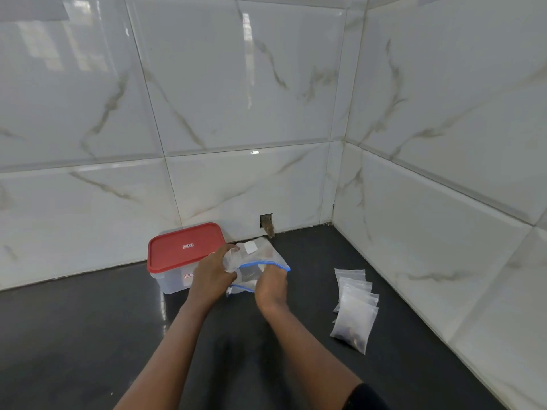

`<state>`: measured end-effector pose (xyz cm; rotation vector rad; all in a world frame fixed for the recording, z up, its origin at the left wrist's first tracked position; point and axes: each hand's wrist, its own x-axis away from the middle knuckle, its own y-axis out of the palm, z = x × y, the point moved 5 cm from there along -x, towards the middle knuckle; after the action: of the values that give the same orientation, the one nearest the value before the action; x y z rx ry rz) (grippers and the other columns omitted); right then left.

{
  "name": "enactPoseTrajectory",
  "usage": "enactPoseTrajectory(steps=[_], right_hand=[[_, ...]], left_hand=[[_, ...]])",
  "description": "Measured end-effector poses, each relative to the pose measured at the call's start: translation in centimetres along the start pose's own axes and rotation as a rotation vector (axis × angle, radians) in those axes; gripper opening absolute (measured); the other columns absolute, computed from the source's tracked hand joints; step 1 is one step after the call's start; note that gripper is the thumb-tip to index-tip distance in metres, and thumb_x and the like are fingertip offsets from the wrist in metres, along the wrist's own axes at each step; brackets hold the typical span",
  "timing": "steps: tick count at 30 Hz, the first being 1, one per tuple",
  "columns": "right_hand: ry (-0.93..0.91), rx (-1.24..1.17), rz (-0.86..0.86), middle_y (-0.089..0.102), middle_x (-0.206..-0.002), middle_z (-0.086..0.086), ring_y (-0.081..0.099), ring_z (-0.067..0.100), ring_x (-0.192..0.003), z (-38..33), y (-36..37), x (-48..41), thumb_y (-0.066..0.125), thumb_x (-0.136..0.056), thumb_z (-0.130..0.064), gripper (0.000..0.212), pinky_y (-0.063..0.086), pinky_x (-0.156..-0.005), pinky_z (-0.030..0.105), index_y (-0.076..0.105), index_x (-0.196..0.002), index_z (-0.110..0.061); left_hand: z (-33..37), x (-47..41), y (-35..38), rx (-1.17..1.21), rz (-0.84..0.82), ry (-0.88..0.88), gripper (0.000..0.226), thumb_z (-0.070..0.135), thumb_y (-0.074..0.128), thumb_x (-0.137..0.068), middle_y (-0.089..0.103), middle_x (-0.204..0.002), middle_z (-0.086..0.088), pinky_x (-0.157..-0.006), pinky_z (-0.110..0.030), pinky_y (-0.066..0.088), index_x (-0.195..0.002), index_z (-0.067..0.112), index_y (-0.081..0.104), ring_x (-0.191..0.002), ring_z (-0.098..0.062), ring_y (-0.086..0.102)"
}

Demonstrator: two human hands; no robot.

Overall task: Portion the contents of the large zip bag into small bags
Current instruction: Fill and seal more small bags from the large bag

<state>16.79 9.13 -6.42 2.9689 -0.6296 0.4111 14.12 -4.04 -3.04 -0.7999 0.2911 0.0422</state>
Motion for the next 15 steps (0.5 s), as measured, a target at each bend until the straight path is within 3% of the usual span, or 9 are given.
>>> enactPoseTrajectory(steps=[5,8,12,15], right_hand=[[0.021,-0.074,0.006,0.057,-0.105,0.008,0.053,0.006,-0.075,0.6,-0.5,0.0,0.030,-0.099,-0.004,0.033,0.041,-0.041,0.005,0.053,-0.123,-0.009],[0.089,-0.016,0.044,0.059,-0.112,0.010,0.055,0.013,-0.086,1.8,-0.5,-0.5,0.030,-0.100,-0.008,0.035,0.037,-0.045,0.008,0.053,-0.127,-0.009],[0.057,-0.007,0.013,0.058,-0.104,0.007,0.053,0.009,-0.080,2.1,-0.3,-0.3,0.032,-0.097,-0.004,0.036,0.040,-0.041,0.005,0.055,-0.125,-0.006],[0.029,-0.032,-0.006,0.060,-0.109,0.013,0.058,0.015,-0.087,2.4,0.1,-0.6,0.036,-0.096,-0.002,0.032,0.051,-0.060,0.008,0.056,-0.121,-0.003]], left_hand=[[0.5,-0.2,0.7,-0.012,0.124,-0.055,0.045,0.004,0.064,-0.073,0.067,-0.104,-0.008,-0.072,-0.030,0.042,-0.116,0.015,0.057,-0.089,-0.026,0.058],[0.8,-0.2,1.3,0.004,0.095,-0.071,0.045,0.006,0.064,-0.075,0.066,-0.108,-0.008,-0.075,-0.029,0.042,-0.118,0.015,0.056,-0.093,-0.026,0.058],[0.5,-0.7,1.7,0.006,0.093,-0.081,0.038,0.017,0.067,-0.080,0.065,-0.111,-0.006,-0.077,-0.025,0.040,-0.117,0.015,0.056,-0.091,-0.018,0.056],[0.7,-1.1,1.9,0.010,0.085,-0.079,0.040,0.024,0.069,-0.080,0.065,-0.112,-0.006,-0.079,-0.026,0.041,-0.117,0.016,0.056,-0.094,-0.020,0.057]])
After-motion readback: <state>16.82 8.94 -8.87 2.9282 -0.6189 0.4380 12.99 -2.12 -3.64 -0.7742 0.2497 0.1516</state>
